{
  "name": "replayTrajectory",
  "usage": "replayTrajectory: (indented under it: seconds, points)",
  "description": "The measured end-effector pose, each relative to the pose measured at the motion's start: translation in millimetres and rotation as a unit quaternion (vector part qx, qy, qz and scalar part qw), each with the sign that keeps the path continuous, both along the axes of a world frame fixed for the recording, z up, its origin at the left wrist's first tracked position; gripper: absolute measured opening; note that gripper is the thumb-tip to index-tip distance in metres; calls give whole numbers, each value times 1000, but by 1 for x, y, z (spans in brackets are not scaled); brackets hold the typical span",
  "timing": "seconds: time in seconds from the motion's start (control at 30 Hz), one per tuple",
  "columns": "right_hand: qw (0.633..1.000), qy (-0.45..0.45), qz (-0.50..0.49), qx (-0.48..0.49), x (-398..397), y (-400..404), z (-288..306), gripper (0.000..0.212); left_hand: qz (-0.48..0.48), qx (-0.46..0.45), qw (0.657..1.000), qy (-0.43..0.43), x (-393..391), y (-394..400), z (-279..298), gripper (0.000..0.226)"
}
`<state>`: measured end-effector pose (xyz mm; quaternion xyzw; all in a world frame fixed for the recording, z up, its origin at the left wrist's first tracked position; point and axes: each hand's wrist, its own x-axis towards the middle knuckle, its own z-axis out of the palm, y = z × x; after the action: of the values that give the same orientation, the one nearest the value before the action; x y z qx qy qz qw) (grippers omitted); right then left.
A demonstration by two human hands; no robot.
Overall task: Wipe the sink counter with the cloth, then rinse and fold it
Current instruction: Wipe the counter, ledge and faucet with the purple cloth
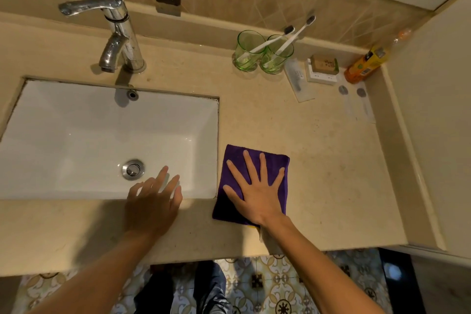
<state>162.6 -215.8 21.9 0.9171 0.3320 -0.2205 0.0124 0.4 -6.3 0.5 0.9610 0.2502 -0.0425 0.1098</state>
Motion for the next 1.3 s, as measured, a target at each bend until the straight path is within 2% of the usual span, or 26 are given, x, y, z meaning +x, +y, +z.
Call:
replayTrajectory:
  seconds: [0.2, 0.37, 0.6, 0.93, 1.17, 1.3]
  points:
    - [998, -57, -2, 20, -11, -3, -8, 68, -1, -17, 1000, 8, -2, 2, -1, 49]
    - [997, -65, 15, 29, 1, 0, -8, 67, -1, -20, 1000, 15, 0, 1, -3, 52]
    - [996, -59, 57, 42, 92, 50, -12, 65, 10, -15, 1000, 26, 2, 1, -4, 48]
    - [995, -61, 48, 57, 209, 122, -11, 65, 24, 1, 1000, 12, 4, 1, -7, 42]
    - [995, -63, 52, 61, 203, 115, -13, 65, 26, 20, 999, 17, 5, 0, -2, 42]
    - [993, -64, 80, 59, 172, 79, -12, 64, 31, 14, 999, 6, 6, -3, 5, 42]
